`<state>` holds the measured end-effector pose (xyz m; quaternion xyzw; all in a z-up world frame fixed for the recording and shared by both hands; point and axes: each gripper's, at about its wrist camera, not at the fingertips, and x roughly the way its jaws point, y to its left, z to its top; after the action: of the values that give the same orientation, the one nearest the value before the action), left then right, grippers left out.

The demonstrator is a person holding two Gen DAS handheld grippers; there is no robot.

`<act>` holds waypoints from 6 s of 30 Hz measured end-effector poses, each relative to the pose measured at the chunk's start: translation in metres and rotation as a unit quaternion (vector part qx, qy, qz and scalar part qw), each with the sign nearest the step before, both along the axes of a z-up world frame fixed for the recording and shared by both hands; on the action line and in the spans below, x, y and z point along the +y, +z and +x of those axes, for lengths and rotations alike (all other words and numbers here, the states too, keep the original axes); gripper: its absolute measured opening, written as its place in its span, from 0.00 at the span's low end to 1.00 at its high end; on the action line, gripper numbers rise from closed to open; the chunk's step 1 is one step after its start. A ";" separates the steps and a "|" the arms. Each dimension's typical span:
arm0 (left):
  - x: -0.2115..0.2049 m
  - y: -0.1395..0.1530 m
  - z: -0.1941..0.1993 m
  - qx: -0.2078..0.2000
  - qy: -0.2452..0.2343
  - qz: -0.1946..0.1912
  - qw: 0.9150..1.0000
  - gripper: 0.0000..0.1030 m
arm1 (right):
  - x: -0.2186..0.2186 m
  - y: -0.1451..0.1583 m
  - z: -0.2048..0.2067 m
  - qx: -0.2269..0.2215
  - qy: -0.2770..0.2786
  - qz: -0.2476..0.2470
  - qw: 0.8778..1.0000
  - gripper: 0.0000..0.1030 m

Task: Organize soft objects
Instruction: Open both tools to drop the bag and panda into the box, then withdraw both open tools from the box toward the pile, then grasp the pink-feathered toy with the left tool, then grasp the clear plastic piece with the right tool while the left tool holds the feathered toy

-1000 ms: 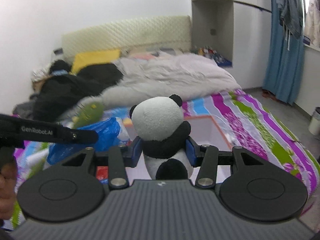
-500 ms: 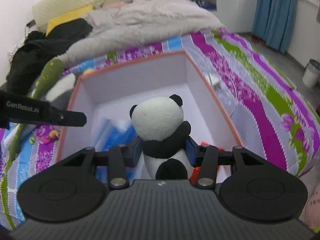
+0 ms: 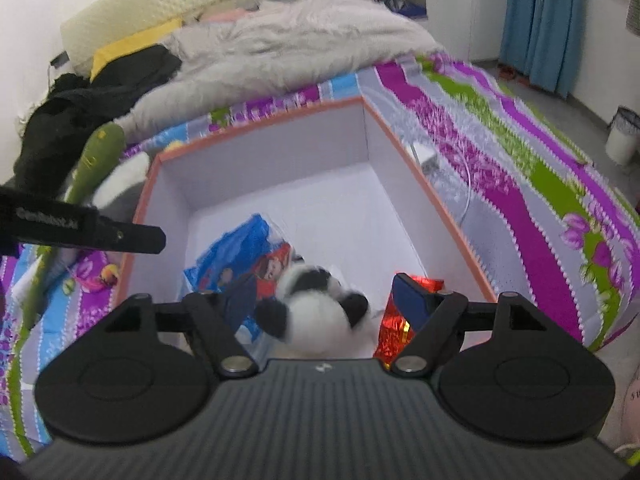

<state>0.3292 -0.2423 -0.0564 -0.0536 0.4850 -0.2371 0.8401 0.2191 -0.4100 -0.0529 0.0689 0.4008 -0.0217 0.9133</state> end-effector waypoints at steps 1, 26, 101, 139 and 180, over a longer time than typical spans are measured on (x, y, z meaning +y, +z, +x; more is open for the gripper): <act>0.003 0.003 -0.004 -0.008 -0.002 0.001 1.000 0.09 | 0.002 0.004 -0.002 -0.008 0.004 0.000 1.000 0.74; 0.101 0.073 -0.133 -0.181 0.009 0.000 0.983 0.09 | 0.088 0.052 -0.098 -0.164 0.050 0.007 0.985 0.74; 0.270 -0.062 -0.153 -0.082 0.176 0.027 0.981 0.50 | 0.232 -0.029 -0.038 -0.091 0.146 0.048 0.984 0.74; 0.284 -0.184 0.036 -0.069 0.095 -0.083 0.990 0.53 | 0.244 -0.166 0.154 0.037 0.081 0.104 0.991 0.35; 0.273 -0.132 -0.107 -0.052 0.208 -0.042 0.976 0.28 | 0.252 -0.106 0.008 0.012 0.135 0.063 0.989 0.06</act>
<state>0.2226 0.0309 -0.1889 -0.1761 0.4080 -0.0795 0.8923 0.2274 -0.1583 -0.1589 0.0714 0.4183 0.1262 0.8967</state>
